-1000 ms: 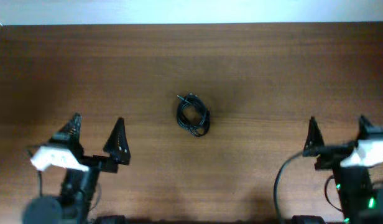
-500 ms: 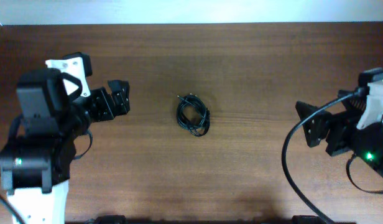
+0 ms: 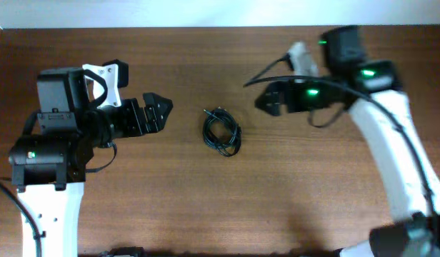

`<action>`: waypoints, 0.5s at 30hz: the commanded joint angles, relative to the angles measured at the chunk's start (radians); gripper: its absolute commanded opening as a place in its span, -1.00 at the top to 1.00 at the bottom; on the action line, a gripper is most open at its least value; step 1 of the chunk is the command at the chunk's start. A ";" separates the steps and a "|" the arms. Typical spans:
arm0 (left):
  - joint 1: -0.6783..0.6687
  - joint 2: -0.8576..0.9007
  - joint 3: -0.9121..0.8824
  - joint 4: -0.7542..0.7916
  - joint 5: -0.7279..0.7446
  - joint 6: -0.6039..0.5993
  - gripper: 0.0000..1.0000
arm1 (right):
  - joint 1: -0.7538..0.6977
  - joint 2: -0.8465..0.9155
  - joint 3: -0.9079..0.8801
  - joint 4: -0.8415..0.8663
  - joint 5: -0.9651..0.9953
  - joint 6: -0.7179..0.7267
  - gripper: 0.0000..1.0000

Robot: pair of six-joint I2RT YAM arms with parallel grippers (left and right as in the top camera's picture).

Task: Untangle cables
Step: 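Move both grippers toward the black cable bundle at table center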

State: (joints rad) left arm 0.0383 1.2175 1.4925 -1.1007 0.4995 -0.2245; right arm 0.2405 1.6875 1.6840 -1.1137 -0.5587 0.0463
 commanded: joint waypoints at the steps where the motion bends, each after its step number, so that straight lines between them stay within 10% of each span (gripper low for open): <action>1: -0.003 -0.006 0.017 -0.003 0.029 0.032 -0.98 | 0.095 0.100 -0.002 0.090 0.093 -0.021 -0.97; 4: -0.003 -0.007 0.018 -0.011 0.144 0.222 -0.98 | 0.142 0.204 -0.002 0.182 0.112 -0.131 -0.97; 15: -0.003 -0.007 0.018 -0.008 0.145 0.221 -0.98 | 0.188 0.430 -0.003 0.222 0.090 -0.223 -0.59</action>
State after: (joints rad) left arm 0.0383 1.2175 1.4925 -1.1107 0.6254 -0.0219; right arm 0.3923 2.0716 1.6836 -0.8921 -0.4576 -0.1581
